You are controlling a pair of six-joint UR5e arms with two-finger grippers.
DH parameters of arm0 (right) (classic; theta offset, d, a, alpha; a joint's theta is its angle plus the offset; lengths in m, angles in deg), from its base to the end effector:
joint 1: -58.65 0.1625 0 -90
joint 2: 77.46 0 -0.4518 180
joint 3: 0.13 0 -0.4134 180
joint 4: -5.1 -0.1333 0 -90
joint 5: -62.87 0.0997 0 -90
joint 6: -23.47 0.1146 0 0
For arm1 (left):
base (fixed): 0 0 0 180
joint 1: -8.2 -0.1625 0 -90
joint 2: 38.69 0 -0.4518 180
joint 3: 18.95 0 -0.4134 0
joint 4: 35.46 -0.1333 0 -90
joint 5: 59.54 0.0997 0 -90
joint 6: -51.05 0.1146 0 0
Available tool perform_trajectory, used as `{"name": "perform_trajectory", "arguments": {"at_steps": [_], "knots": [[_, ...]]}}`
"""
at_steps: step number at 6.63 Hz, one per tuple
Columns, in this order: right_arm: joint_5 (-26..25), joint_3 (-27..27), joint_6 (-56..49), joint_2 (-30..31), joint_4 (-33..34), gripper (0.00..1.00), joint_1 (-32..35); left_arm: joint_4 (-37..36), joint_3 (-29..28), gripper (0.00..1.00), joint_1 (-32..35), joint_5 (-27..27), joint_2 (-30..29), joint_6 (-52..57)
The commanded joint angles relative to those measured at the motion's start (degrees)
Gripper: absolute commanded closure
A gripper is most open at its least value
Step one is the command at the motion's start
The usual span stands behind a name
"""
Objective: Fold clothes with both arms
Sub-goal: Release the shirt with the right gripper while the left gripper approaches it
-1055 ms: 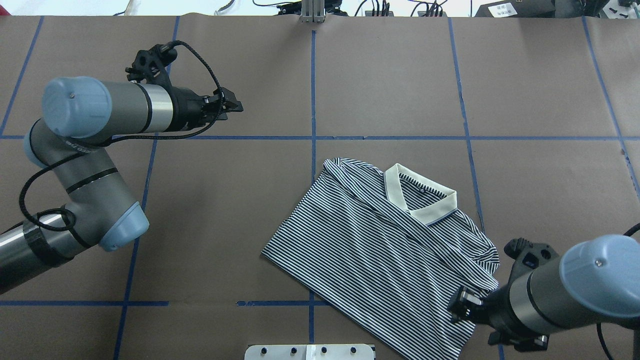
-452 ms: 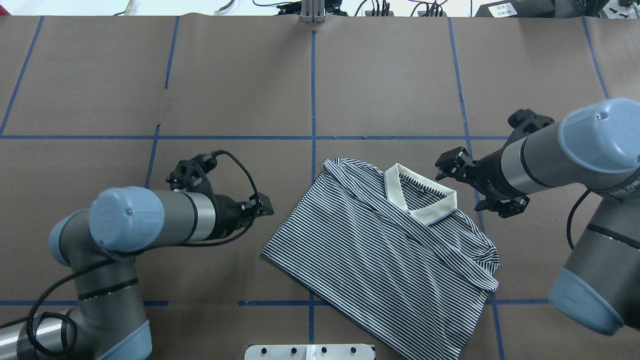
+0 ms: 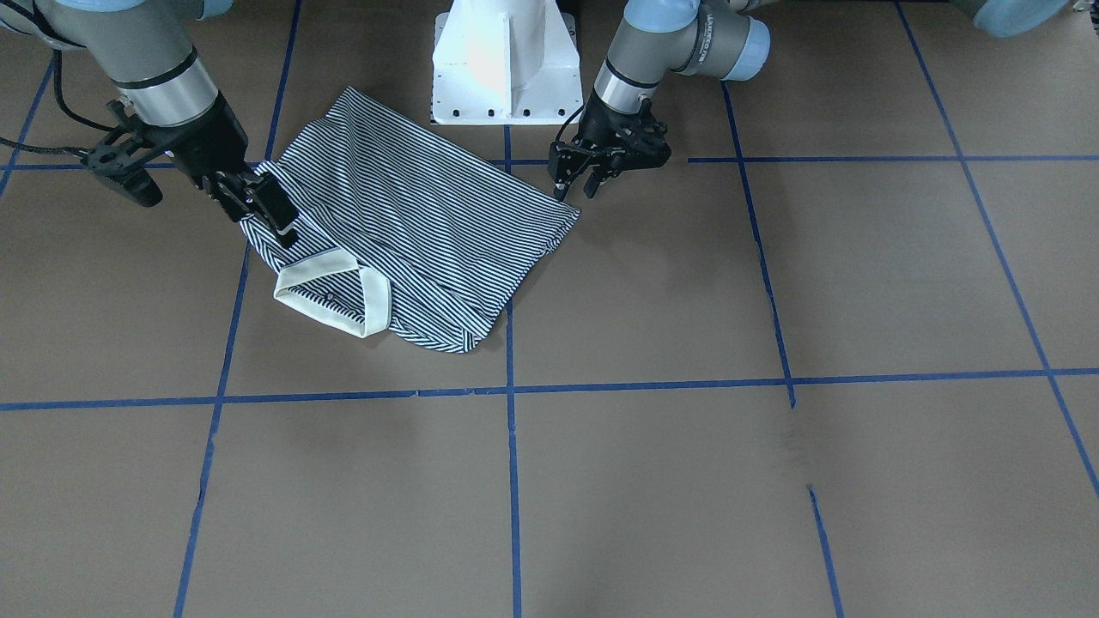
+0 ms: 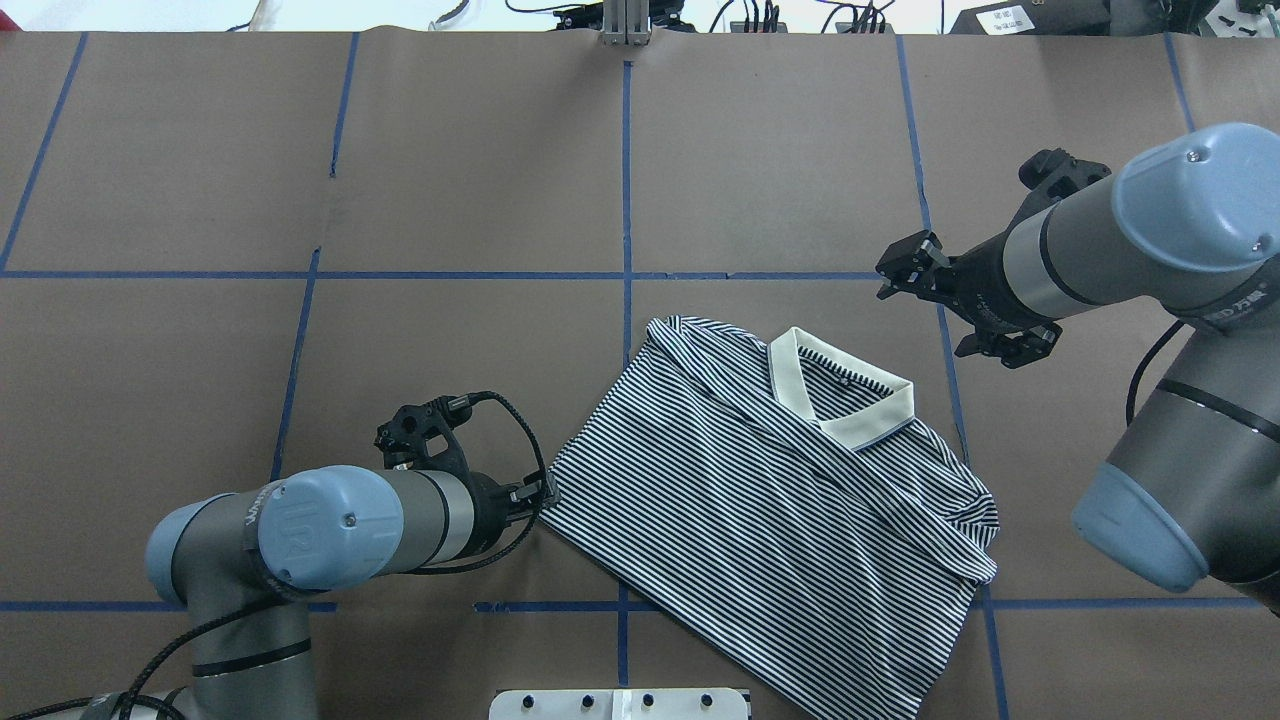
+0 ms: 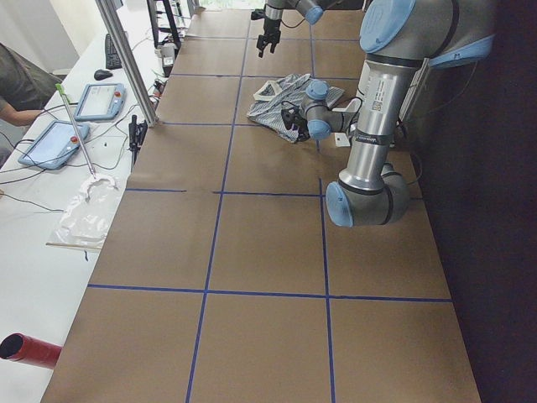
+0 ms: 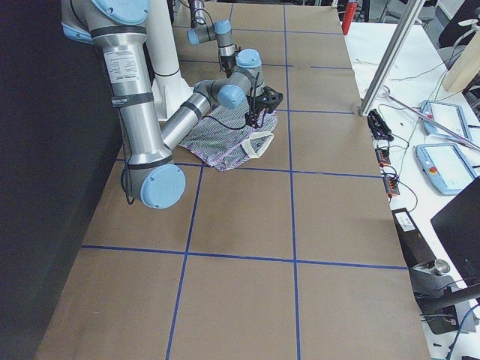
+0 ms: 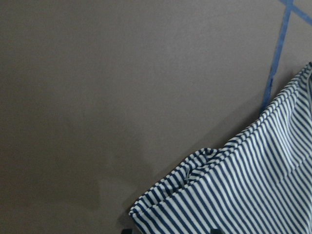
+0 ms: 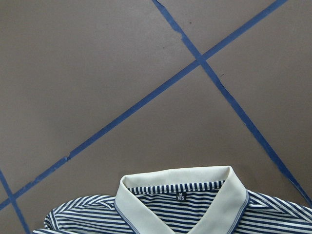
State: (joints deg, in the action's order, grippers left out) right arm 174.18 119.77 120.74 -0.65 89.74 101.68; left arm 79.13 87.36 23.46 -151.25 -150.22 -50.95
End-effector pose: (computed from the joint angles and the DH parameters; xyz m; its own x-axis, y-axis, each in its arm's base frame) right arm -0.3403 -0.4430 0.3162 0.4257 0.5586 0.7119 -0.4948 0.8024 -0.3338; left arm 0.5832 -0.2937 0.2938 0.3874 -0.3211 -0.8642 0.3252 0.9247 -0.1978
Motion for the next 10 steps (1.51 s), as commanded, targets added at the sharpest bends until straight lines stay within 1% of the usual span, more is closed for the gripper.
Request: {"name": "perform_trajectory", "arguments": {"at_steps": [1,3,8,9,10], "knots": [[0.1,-0.5,-0.2,-0.2,0.0,0.0,0.1,-0.4,-1.6,0.39,-0.1,1.9,-1.1,0.5],[0.0,-0.7,-0.2,-0.1,0.0,0.0,0.1,-0.4,-3.5,0.4,-0.1,2.0,-2.3,0.6],[0.0,-0.8,-0.2,-0.2,0.0,0.0,0.1,-0.5,-4.5,0.6,-0.1,2.0,-1.8,0.7],[0.1,-0.8,-0.2,-0.2,0.0,0.0,0.1,-1.1,-4.4,0.83,-0.1,2.0,-2.1,0.7],[0.1,-0.7,-0.2,-0.2,0.0,0.0,0.1,-1.4,-4.2,1.0,-0.1,2.0,-2.1,0.7]]}}
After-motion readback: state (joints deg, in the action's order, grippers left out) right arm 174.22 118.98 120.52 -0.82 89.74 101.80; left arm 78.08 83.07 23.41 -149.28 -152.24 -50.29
